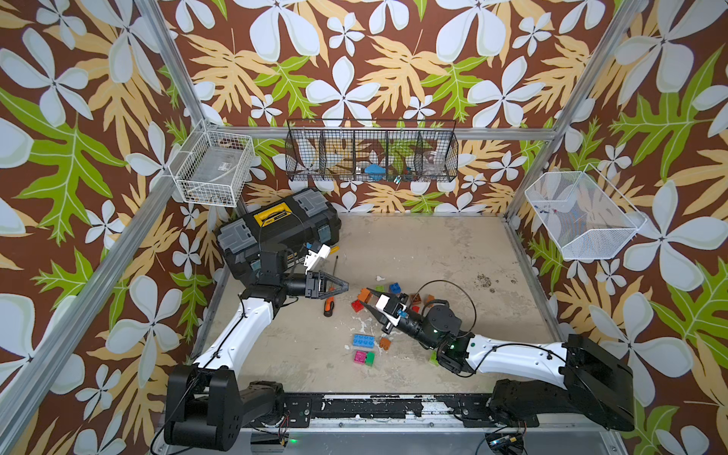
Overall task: Assemble the letter h with lego
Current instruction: Assemble the lego brick with the lego brick.
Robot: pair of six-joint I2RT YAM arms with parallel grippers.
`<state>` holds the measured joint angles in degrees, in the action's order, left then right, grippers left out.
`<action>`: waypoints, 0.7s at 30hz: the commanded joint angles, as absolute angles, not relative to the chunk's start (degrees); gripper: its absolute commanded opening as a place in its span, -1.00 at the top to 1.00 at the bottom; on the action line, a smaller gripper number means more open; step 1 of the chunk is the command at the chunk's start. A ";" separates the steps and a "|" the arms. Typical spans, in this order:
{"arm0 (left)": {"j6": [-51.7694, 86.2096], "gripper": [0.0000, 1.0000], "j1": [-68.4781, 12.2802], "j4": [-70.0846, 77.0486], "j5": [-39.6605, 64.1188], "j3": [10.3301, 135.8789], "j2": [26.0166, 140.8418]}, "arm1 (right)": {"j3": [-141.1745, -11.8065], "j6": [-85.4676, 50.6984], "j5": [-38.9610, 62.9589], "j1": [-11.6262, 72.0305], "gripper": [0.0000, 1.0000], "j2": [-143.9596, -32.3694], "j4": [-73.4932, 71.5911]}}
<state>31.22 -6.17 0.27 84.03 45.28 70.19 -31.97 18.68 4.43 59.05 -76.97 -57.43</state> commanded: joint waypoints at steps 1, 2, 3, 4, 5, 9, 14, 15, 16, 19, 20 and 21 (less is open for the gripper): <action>36.79 -0.65 -7.59 7.21 87.98 45.23 70.18 | -32.97 23.23 9.31 59.15 0.52 -78.78 -63.33; 36.80 -0.65 -7.81 7.14 88.34 45.42 70.02 | -33.64 23.72 9.62 59.10 0.52 -79.40 -62.86; 36.68 -0.65 -7.98 7.12 88.71 45.53 70.05 | -34.08 23.92 9.45 59.15 0.52 -79.79 -62.71; 36.65 -0.65 -8.27 7.22 88.84 45.44 70.05 | -34.35 24.18 9.08 59.11 0.52 -80.15 -62.80; 36.60 -0.65 -8.63 7.21 88.79 45.27 70.05 | -34.65 24.70 8.98 59.11 0.52 -80.37 -62.85; 36.82 -0.57 -9.44 7.34 88.94 45.41 70.49 | -35.92 25.92 9.61 59.14 0.51 -81.58 -61.79; 36.39 -0.24 -10.28 7.26 89.63 45.42 70.66 | -36.55 25.94 10.82 59.14 0.49 -82.81 -62.00; 36.32 -0.19 -10.50 7.22 89.80 45.51 70.58 | -36.73 26.00 10.90 59.15 0.49 -83.24 -62.09; 36.09 -0.13 -10.52 7.21 89.91 45.53 70.42 | -37.09 26.04 10.88 59.15 0.48 -83.60 -61.92; 35.73 0.05 -10.67 7.21 89.91 45.18 70.23 | -37.57 25.90 11.00 59.15 0.47 -84.20 -62.19; 35.68 0.16 -10.74 7.25 89.91 45.11 70.31 | -37.49 25.69 10.84 59.15 0.45 -84.37 -62.53; 35.72 0.31 -10.78 7.21 89.91 45.17 70.18 | -37.40 25.66 10.53 59.11 0.44 -84.61 -62.87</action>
<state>36.69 -10.63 6.15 88.77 45.15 70.43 -37.26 25.63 10.72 59.11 -84.12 -61.25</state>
